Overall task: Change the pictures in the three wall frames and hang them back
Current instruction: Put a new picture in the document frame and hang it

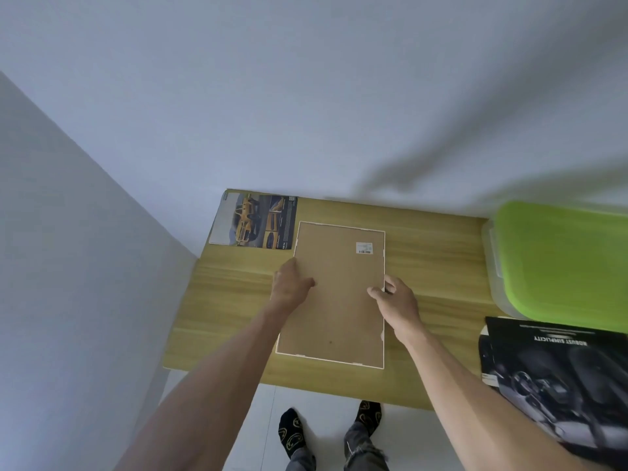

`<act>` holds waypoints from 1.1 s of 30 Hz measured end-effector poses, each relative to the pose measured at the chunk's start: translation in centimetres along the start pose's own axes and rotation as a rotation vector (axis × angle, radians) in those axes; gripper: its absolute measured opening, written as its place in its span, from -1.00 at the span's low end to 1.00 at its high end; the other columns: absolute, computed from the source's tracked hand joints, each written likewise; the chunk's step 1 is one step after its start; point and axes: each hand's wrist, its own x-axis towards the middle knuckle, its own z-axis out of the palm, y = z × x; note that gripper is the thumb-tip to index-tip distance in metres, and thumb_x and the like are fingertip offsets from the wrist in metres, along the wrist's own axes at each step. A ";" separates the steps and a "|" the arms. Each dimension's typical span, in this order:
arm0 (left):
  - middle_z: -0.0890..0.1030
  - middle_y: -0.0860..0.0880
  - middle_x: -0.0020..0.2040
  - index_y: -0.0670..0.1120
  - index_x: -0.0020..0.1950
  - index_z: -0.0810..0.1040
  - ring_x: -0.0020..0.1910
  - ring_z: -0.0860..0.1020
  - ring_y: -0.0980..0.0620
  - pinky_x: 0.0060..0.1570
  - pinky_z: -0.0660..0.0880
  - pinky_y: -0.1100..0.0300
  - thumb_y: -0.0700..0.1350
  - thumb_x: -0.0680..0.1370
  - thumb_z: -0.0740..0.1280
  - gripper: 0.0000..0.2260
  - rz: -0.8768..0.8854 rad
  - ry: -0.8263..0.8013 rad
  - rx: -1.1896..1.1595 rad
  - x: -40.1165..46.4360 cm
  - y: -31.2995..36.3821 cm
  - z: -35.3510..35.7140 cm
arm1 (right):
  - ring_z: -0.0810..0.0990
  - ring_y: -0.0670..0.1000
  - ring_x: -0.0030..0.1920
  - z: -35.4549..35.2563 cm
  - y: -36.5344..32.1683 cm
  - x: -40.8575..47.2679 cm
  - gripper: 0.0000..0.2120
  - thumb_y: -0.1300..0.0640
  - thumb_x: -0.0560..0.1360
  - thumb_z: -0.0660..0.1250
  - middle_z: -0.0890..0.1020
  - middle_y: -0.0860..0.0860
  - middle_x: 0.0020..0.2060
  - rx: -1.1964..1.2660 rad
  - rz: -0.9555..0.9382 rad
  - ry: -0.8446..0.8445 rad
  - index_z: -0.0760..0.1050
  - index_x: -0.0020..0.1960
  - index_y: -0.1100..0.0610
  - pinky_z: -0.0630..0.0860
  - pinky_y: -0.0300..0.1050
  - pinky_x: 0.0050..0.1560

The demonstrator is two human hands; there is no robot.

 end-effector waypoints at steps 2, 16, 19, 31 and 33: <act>0.58 -0.09 0.21 -0.13 0.34 0.48 0.20 0.55 -0.14 0.20 0.51 -0.08 -0.25 0.37 0.49 -0.46 -0.074 0.010 -0.185 0.0 0.2 -0.8 | 0.45 0.04 0.37 -0.2 -1.1 -0.8 -0.46 0.07 0.49 0.41 0.50 0.05 0.35 0.074 0.048 0.020 0.41 0.45 0.12 0.39 -0.10 0.26; 0.71 -0.04 -0.15 0.03 -0.01 0.70 -0.10 0.67 -0.05 0.10 0.58 -0.08 -0.36 0.33 0.50 -0.64 0.232 -0.165 -0.480 -5.5 6.1 -9.0 | 0.53 0.03 0.28 -3.4 -8.1 -7.2 -0.53 0.05 0.52 0.35 0.55 -0.01 0.32 0.153 -0.161 0.133 0.45 0.42 0.03 0.47 -0.04 0.24; 0.69 0.06 -0.05 -0.03 0.15 0.68 -0.03 0.63 0.02 0.10 0.55 0.02 -0.27 0.26 0.50 -0.54 0.312 -0.077 -0.414 -6.9 8.7 -9.6 | 0.59 0.05 0.21 -3.9 -12.2 -8.7 -0.54 0.02 0.55 0.33 0.58 0.02 0.20 0.061 -0.277 0.163 0.40 0.44 0.02 0.50 -0.11 0.11; 0.64 0.01 -0.12 0.10 0.11 0.69 -0.20 0.63 0.02 -0.07 0.55 0.07 -0.24 0.39 0.44 -0.64 0.748 0.109 -0.174 -17.2 17.7 -7.4 | 0.69 0.15 -0.22 -10.1 -23.7 -13.4 -0.79 0.06 0.37 0.34 0.67 0.09 -0.25 0.177 -0.530 0.373 0.58 -0.13 0.21 0.67 0.13 -0.12; 0.67 0.10 -0.05 0.08 0.16 0.67 -0.17 0.64 0.11 -0.02 0.55 0.15 -0.14 0.38 0.52 -0.64 0.769 0.041 -0.194 -18.6 18.9 -6.6 | 0.68 0.18 -0.25 -12.8 -23.3 -14.4 -0.79 0.10 0.39 0.30 0.65 0.08 -0.33 0.190 -0.562 0.412 0.55 -0.24 0.25 0.66 0.14 -0.15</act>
